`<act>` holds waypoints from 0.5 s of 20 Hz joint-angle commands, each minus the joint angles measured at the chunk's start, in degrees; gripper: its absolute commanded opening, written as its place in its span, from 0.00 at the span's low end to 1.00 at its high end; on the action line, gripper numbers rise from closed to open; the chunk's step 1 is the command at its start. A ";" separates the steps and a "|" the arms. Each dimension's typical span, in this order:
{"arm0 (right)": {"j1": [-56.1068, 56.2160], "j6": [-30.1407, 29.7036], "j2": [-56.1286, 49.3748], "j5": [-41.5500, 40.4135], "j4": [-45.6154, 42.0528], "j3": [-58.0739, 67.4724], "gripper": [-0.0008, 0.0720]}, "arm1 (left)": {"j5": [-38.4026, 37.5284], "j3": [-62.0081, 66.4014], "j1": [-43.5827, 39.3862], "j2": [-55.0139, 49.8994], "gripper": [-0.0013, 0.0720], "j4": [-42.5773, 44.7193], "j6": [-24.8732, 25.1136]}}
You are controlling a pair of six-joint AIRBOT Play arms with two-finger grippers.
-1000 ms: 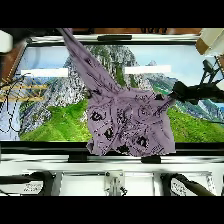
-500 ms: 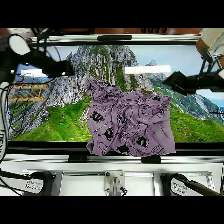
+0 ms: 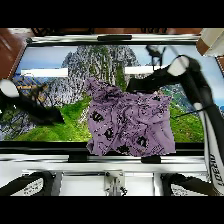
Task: Fold the shirts.
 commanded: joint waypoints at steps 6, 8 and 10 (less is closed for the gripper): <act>1.97 2.93 -6.54 3.04 -11.96 0.31 0.88 | 18.73 -20.90 -1.55 1.33 0.89 -20.04 2.91; -0.09 2.08 -6.54 7.76 -17.31 0.31 0.88 | 19.04 -20.90 -4.50 -2.08 0.89 -20.15 3.37; -2.49 1.16 -6.54 12.00 -23.23 0.31 0.88 | 19.21 -20.87 -8.17 -4.96 0.89 -21.79 5.16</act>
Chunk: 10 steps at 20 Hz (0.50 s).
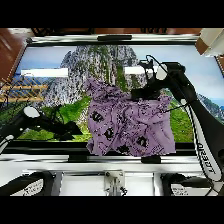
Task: Fold the shirts.
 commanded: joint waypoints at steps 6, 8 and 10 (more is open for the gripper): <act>-10.36 -2.43 -0.31 11.91 -15.87 0.02 0.88 | 4.61 -0.92 -10.82 -8.41 0.83 -8.17 2.84; -13.57 -2.38 -0.33 13.20 -17.81 -0.04 0.88 | 4.66 -0.87 -11.61 -9.25 0.83 -8.17 2.84; -17.46 -1.88 -0.33 14.58 -17.53 -0.04 0.88 | 5.03 -0.85 -11.76 -9.53 0.64 -8.17 2.89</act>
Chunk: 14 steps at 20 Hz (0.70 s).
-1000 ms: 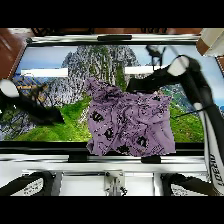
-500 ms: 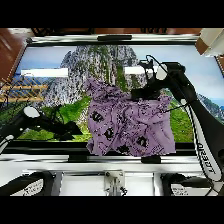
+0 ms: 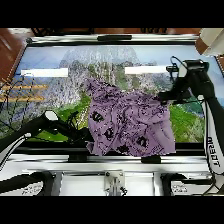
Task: Fold the shirts.
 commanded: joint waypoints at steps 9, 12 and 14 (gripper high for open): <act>-15.43 -4.90 0.28 4.24 12.44 -14.75 0.88 | -1.90 5.64 -1.01 -0.92 0.09 -0.17 4.92; -15.43 -6.47 1.95 -0.17 13.11 -20.20 0.88 | -4.00 9.05 -1.01 -0.92 0.09 3.17 4.59; -15.43 -8.50 2.91 -2.34 16.55 -20.41 0.88 | -4.46 10.64 -1.01 -0.92 0.09 6.51 3.08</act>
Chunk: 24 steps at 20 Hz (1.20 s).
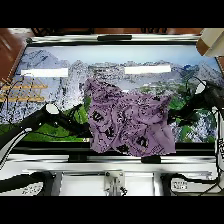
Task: Fold the shirts.
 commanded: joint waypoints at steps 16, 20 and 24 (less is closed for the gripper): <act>4.66 3.21 -12.11 -22.10 2.29 22.45 0.88 | -8.52 8.85 0.04 3.54 0.09 13.07 -4.83; 4.68 0.48 -16.65 -18.05 0.59 23.76 0.88 | -7.82 8.85 0.04 3.61 0.09 13.07 -4.81; 6.14 -4.07 -18.82 -13.16 2.69 23.76 0.83 | -5.73 8.87 0.04 3.61 0.09 13.07 -4.83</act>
